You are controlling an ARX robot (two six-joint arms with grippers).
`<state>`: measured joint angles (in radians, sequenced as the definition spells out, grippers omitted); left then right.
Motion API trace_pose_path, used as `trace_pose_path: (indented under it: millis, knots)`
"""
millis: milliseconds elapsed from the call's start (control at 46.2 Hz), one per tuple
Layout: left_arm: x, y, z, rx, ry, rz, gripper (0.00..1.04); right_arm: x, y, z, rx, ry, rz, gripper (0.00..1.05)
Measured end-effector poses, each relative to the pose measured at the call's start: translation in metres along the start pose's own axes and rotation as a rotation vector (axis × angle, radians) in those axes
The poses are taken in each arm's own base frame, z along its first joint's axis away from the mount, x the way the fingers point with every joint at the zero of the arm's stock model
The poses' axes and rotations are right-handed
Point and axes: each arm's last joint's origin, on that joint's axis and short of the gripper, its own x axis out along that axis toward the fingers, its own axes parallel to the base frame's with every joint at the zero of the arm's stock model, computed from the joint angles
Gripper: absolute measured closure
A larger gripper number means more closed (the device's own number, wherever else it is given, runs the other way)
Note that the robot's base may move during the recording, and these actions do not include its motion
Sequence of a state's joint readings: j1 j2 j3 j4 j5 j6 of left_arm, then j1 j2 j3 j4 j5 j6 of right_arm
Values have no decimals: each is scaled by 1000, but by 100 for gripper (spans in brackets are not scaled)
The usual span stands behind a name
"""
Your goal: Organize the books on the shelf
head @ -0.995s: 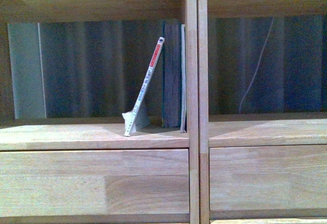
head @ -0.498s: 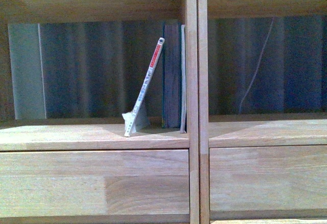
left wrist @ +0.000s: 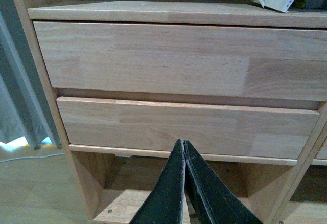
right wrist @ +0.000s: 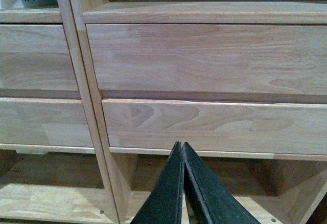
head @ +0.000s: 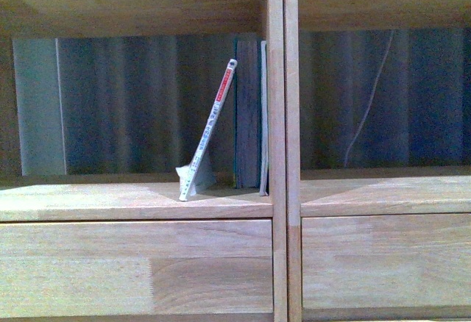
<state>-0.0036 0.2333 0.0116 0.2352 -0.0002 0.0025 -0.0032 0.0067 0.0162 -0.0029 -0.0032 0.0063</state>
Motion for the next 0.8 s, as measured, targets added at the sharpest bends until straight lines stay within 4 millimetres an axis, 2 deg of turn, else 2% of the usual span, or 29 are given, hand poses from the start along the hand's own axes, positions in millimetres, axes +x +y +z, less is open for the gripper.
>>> trace_pose_path:
  millis: [627,671,800]
  knots:
    - [-15,0,-3,0,5,0,102,0,0,0,0,-1,0,102]
    - [-15,0,-3,0,6,0,100,0,0,0,-2,-1,0,97]
    - [-15,0,-3,0,6,0,71,0,0,0,-2,-1,0,69]
